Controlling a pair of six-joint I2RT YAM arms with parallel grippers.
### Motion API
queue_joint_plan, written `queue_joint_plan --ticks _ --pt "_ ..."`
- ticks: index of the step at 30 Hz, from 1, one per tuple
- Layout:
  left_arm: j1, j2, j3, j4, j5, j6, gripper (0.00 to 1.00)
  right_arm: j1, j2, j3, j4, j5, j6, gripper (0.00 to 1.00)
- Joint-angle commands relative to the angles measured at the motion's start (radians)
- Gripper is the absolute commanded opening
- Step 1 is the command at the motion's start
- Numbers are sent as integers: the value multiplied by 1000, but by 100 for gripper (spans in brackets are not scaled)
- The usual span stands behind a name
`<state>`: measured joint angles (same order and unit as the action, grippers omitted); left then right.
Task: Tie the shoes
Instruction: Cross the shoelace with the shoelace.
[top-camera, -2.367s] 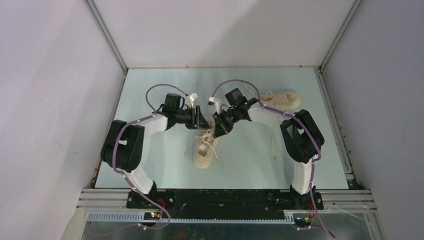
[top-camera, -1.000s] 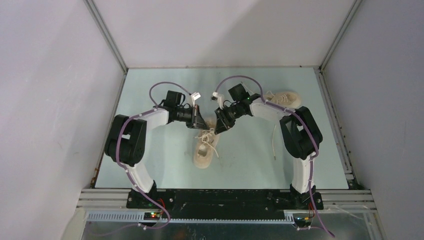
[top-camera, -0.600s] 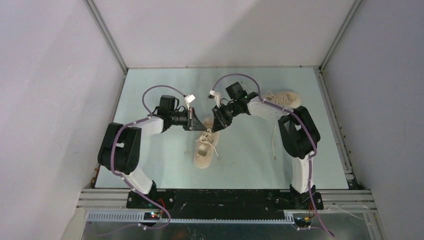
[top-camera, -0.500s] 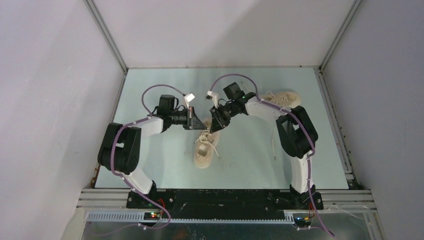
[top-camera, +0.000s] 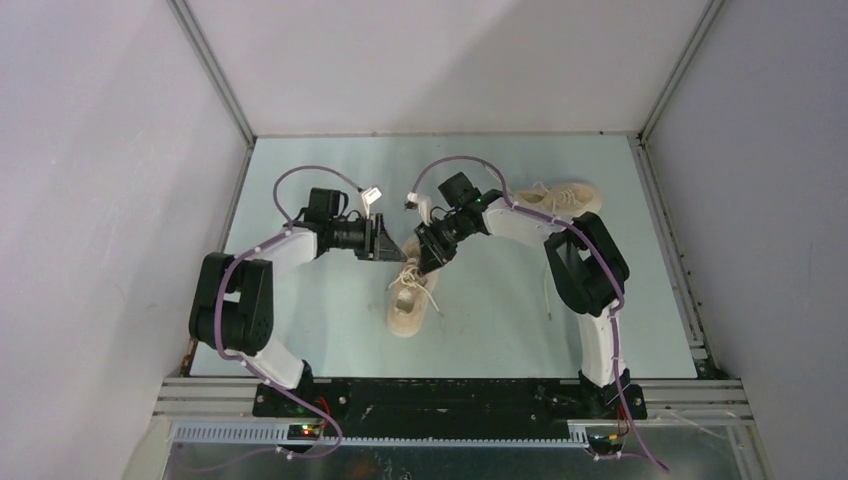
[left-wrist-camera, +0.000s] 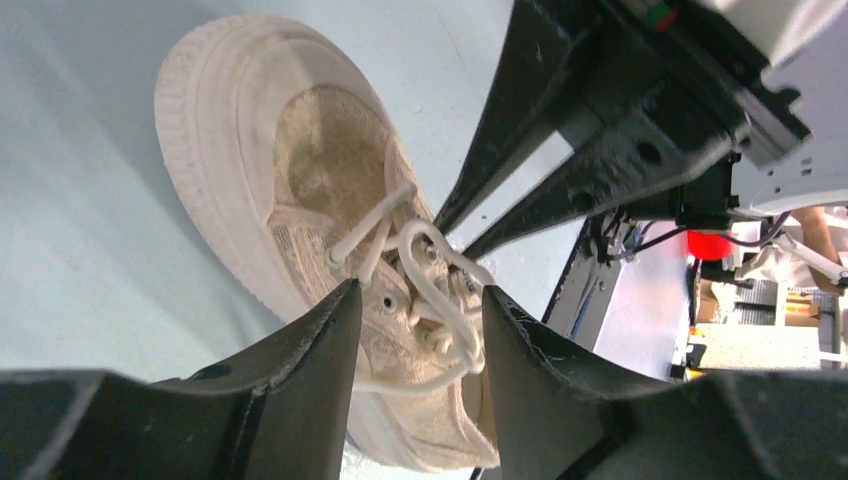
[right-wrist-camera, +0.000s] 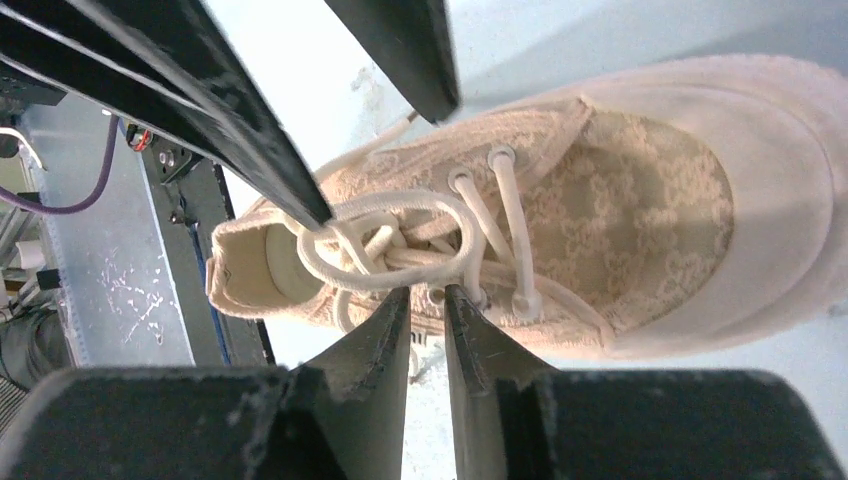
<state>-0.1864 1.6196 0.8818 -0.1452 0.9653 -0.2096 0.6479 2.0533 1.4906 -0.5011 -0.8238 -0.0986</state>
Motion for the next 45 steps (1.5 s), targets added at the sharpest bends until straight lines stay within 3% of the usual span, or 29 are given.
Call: queue_joint_plan --ticks 1,5,13,28,36,45 --pt "7 -78 -2 -121 13 137 54 -15 -70 -19 5 0 -20 22" --pt "6 -130 -54 -57 -5 140 57 -15 -70 -18 6 17 -19 22" --pt "-69 -123 2 -218 -99 349 57 -15 -46 12 23 6 12 22" --pt "-122 -60 83 -284 -127 422 34 0 -27 31 27 -26 33 22" --pt "-161 -71 93 -298 -126 458 40 2 -21 36 30 -29 43 22" --pt "-163 -74 87 -264 -190 429 17 5 -25 27 32 -36 39 22"
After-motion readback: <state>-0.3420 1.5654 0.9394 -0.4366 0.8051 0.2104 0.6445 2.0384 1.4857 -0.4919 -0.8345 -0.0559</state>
